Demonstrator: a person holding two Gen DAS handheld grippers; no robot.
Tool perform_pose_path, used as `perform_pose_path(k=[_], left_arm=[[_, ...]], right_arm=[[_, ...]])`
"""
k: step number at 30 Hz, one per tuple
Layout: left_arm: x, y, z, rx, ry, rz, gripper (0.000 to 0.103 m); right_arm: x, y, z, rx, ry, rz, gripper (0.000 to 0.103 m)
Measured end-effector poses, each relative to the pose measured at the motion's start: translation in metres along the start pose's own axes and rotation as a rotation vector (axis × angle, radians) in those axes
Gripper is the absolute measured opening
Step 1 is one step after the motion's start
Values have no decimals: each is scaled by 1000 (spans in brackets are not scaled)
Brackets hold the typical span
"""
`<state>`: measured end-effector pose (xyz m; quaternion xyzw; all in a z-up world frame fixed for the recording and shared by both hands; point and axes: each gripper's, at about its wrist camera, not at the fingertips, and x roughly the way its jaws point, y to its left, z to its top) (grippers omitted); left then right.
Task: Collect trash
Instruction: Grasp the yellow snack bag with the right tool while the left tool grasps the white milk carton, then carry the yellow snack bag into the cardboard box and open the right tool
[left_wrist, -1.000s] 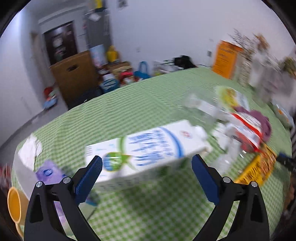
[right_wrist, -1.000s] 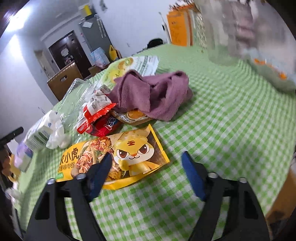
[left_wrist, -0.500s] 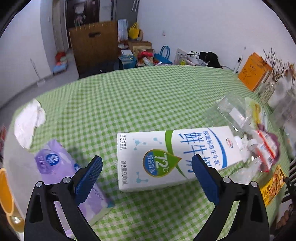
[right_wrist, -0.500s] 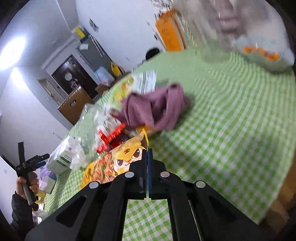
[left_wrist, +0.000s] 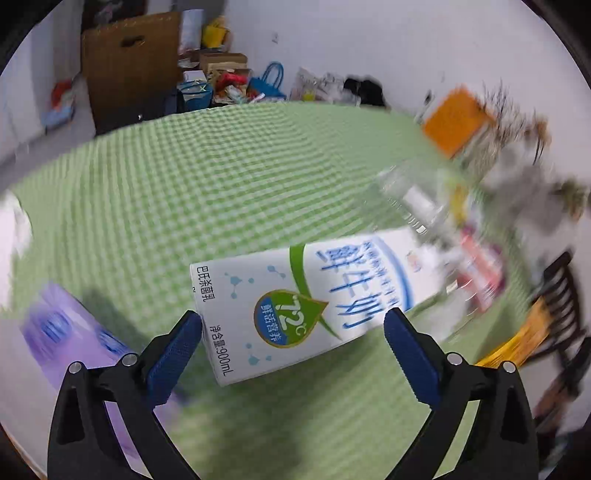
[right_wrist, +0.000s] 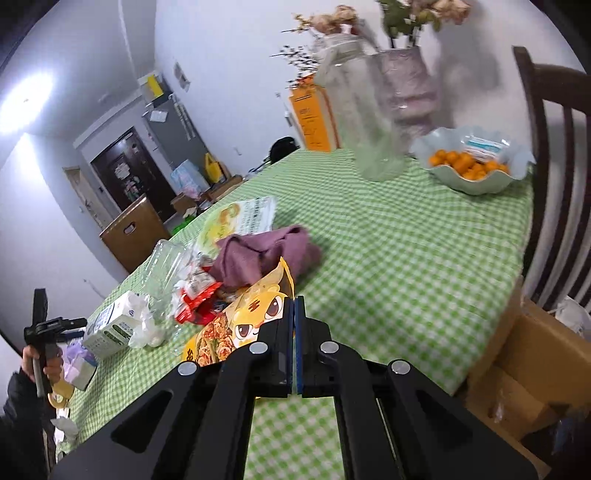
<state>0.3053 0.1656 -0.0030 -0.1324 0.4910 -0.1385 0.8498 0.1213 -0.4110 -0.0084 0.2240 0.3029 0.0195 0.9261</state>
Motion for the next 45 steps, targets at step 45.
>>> perform_pose_path(k=[45], left_arm=[[-2,-80,-65,377,-268,105,83]], right_arm=[[-163,-233,-59,443,-221,-540,1]])
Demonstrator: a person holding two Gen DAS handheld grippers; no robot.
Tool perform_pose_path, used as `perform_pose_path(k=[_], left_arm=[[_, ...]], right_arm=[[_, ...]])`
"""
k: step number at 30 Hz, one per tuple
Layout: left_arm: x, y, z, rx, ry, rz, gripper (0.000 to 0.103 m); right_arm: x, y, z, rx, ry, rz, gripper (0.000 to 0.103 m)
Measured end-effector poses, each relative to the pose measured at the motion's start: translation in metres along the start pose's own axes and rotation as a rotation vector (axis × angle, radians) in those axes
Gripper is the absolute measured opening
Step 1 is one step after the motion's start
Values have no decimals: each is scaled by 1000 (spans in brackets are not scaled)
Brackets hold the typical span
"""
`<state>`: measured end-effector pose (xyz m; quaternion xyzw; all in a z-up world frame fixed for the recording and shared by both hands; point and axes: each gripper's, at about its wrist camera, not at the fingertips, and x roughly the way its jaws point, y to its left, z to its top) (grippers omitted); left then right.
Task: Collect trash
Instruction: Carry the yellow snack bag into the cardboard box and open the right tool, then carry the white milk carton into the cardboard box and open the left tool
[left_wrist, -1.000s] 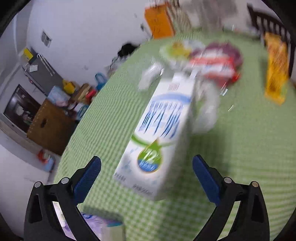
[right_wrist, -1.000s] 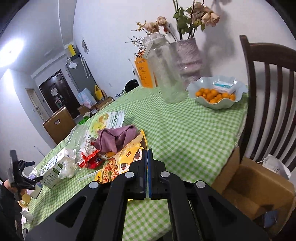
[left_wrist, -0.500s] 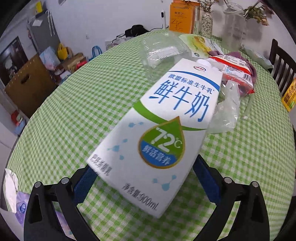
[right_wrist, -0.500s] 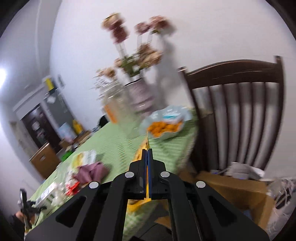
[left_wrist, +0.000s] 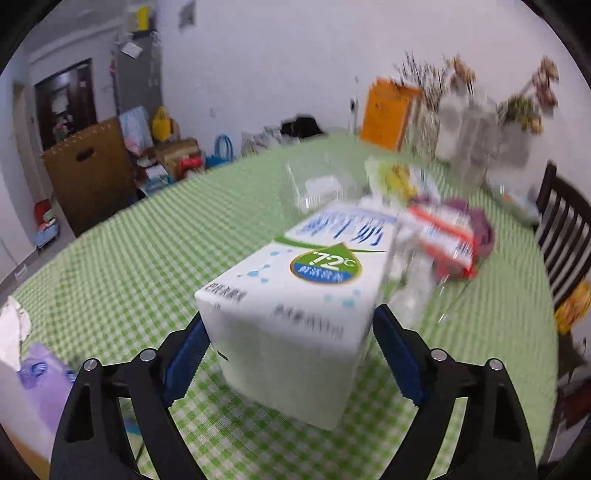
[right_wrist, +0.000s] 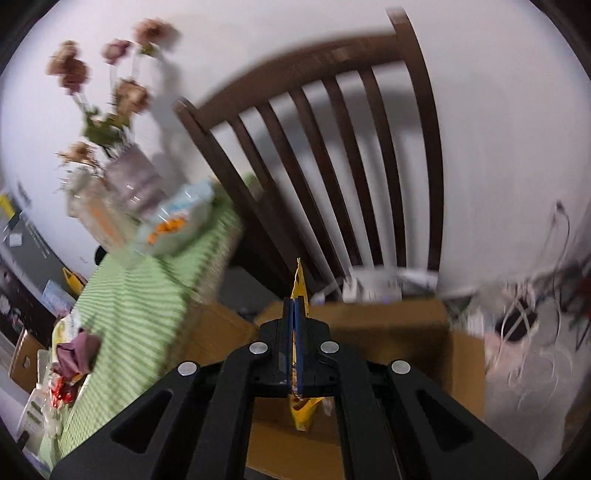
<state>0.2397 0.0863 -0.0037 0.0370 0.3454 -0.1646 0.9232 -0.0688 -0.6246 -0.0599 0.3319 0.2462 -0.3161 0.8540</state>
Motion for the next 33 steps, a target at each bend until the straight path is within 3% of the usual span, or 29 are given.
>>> perform_pose_path(k=[9,19,20,23,28,33], left_arm=[[-65,-22,45,-29,-130,92,77],[-84,-84,77,63,-123,151,75],[-87,-92,80,75,-136,138,75],[-101,-114,95,116,-188,115,75],[-119,-170,121,189,-256,85,75],[-130,-258,141,304,-324,-32,75]], right_arm=[[45,-8,-31,21,119,-14,2],[66,-33,-59,-2,242,-51,4],[66,-35,-60,-12,254,-53,10],[63,-37,-61,-47,258,-67,44],[48,-43,-51,-109,204,-97,46],[27,-68,-36,-77,141,-89,46]])
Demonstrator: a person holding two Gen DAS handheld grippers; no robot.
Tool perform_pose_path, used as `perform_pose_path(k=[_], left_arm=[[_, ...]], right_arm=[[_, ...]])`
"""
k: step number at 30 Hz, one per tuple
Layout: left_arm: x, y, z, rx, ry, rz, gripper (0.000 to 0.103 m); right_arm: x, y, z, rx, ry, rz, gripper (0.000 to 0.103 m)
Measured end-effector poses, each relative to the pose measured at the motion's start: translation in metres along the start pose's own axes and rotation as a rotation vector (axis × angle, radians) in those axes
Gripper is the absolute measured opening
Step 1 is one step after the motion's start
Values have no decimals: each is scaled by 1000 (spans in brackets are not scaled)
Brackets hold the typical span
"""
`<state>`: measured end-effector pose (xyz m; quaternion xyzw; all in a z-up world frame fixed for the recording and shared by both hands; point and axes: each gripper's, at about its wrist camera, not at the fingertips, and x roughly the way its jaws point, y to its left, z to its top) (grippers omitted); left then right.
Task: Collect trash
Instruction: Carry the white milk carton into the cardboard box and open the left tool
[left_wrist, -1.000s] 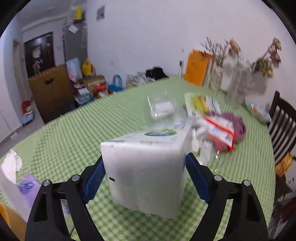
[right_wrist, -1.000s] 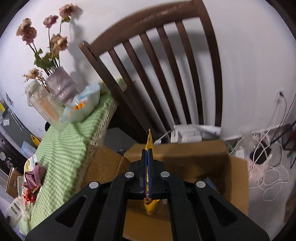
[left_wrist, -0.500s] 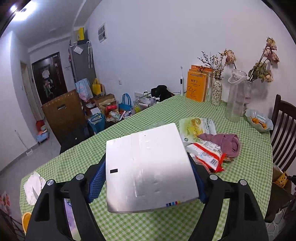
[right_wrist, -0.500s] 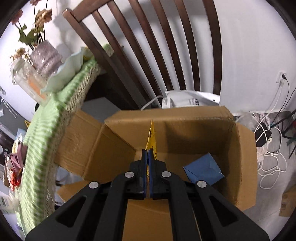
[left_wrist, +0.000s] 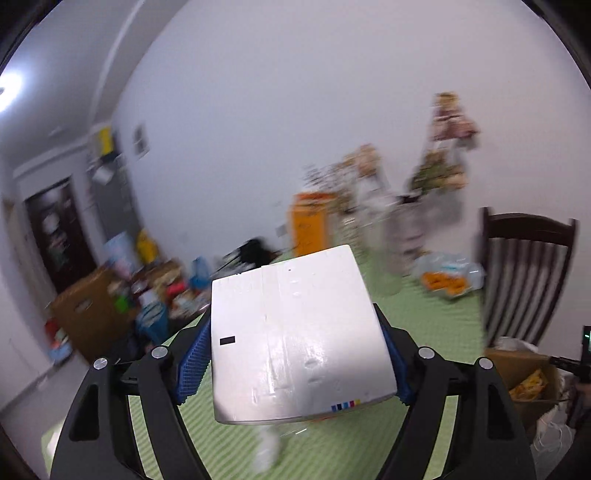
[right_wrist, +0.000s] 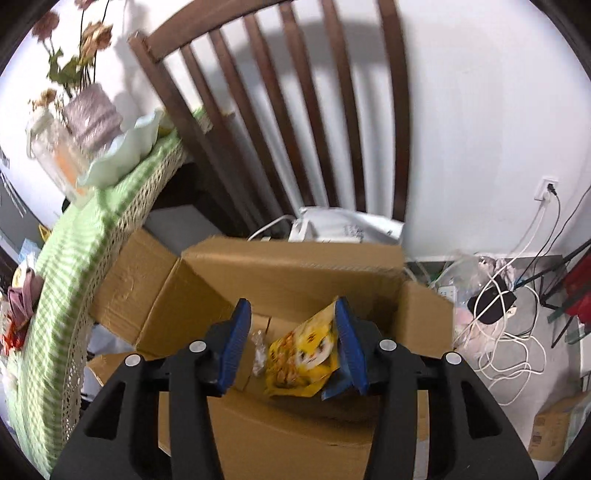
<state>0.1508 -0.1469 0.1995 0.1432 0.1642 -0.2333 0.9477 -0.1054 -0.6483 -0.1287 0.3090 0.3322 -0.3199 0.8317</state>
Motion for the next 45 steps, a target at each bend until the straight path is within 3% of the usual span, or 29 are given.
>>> perform_pose_path(k=[5,16,25,31,35,45], left_arm=[[25,-82,22,78,-22,-145,75],[82,-242,29,188,76,-438,75],[123,-352,-17,321,221,-610,75],[168,-418,-73,411,358,-644,76],[184,-448,-107,511,392,-632,76],[235,-474,-175,630,565,-566,79]], right_arm=[[-12,-22,4,8,-24,14,46],[-8,-55,2,45,-6,22,46],[5,-59,1,45,21,40,46],[14,-50,2,12,47,48,46],[20,-45,-1,1,62,54,46],[34,-35,-6,-21,107,45,49]])
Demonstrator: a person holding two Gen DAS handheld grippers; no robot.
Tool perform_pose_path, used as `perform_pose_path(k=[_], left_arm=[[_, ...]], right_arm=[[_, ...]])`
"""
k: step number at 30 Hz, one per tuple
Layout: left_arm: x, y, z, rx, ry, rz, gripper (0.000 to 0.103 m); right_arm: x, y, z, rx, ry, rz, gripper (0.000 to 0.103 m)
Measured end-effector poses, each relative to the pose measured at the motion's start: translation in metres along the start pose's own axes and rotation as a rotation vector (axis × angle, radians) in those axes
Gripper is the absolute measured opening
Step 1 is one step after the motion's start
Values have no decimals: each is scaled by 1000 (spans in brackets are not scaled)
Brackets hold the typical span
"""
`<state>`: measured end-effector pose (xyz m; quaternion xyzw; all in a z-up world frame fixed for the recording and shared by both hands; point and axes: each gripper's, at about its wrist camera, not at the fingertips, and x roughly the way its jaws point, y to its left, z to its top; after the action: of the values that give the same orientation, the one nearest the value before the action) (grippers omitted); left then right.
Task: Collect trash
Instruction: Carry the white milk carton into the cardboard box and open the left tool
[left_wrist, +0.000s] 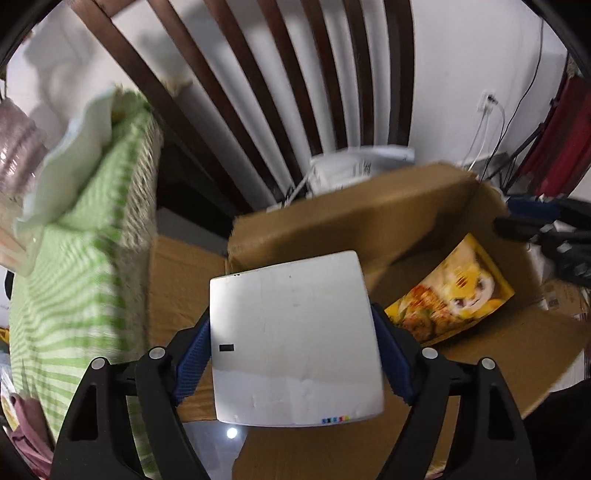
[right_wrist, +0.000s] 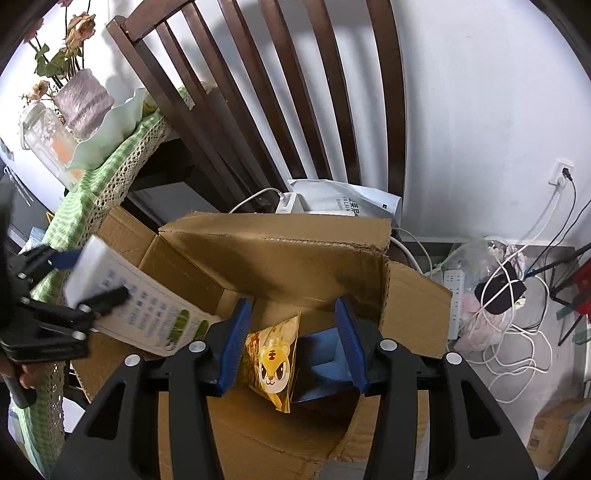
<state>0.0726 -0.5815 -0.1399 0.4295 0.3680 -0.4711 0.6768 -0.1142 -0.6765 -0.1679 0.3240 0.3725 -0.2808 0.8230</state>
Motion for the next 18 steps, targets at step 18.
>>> perform_pose_path(k=[18], left_arm=[[-59,49,-11,-191,-83,-86,78]], right_arm=[[-26,22,14,-45,-64,-49,51]])
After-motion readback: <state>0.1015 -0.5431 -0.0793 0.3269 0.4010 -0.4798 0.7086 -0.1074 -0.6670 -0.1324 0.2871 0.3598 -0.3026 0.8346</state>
